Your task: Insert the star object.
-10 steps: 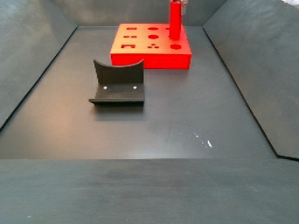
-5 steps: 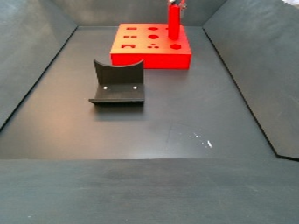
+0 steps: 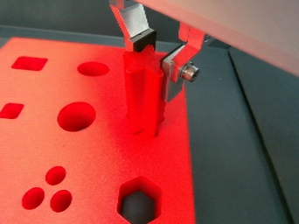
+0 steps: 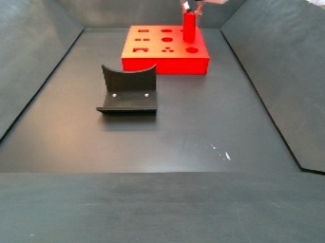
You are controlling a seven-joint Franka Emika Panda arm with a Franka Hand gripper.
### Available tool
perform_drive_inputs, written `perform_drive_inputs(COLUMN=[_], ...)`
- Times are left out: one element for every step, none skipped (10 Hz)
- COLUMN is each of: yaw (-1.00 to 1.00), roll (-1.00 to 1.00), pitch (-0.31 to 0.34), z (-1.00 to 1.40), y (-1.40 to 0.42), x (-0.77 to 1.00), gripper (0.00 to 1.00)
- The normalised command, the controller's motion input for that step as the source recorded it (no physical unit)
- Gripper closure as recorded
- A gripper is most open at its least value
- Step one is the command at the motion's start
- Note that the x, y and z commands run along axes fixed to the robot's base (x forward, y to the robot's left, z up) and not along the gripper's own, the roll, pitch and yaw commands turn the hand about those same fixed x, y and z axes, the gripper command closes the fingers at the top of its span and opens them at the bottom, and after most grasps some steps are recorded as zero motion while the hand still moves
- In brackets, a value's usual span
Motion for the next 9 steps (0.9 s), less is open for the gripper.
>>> perform_drive_inputs(yaw=[0.0,0.0,0.0,0.0,0.0,0.0,0.0,-0.03,-0.1], roll=[0.05,-0.01,0.0,0.0,0.0,0.0,0.0,-0.03,-0.08], pitch=[-0.091,-0.033,-0.006,0.0,0.0,0.0,-0.003,-0.037,-0.06], z=[-0.89,-1.0,-1.0,-1.0,-1.0,-1.0,-1.0,-1.0,-0.97], y=[0.0,0.0,0.0,0.0,0.0,0.0,0.0,-0.04,-0.12], x=[0.09,0.03,0.0,0.0,0.0,0.0,0.0,0.0,0.0], gripper=[1.0,1.0,1.0,1.0,1.0,1.0,1.0,1.0,1.0])
